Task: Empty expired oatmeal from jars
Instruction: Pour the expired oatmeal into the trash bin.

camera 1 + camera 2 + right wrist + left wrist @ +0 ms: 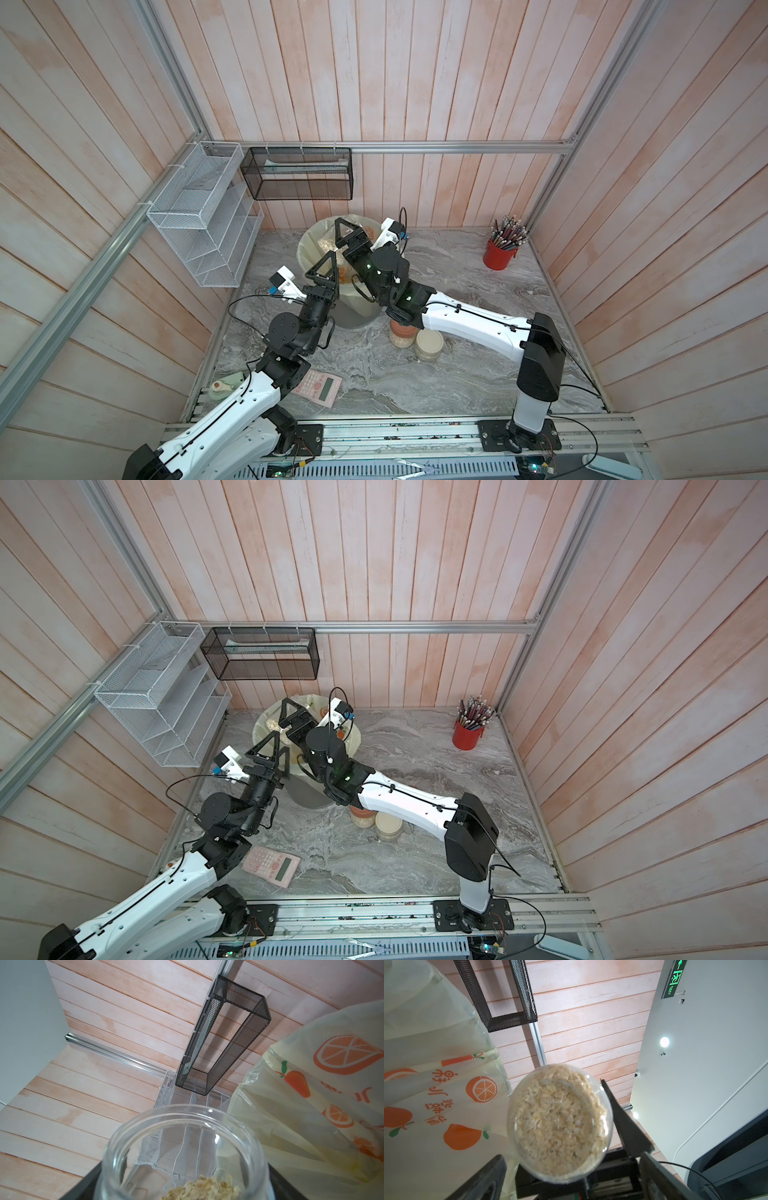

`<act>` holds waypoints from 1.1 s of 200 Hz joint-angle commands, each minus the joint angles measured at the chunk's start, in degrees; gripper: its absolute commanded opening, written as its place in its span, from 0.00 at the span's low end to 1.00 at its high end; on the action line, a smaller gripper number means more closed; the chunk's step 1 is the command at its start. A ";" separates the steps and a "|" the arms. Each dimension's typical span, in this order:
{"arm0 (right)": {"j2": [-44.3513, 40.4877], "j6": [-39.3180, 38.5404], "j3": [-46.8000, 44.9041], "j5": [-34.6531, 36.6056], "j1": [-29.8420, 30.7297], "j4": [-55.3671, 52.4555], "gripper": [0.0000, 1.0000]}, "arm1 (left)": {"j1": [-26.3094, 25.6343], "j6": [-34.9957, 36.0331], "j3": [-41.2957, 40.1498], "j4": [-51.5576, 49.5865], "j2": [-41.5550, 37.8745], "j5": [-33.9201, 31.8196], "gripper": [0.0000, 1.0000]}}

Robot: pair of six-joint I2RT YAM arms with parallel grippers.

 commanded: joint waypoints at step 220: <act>0.24 7.89 1.87 -6.51 -1.31 5.88 0.29 | -0.71 5.55 2.21 15.38 8.33 -7.34 1.00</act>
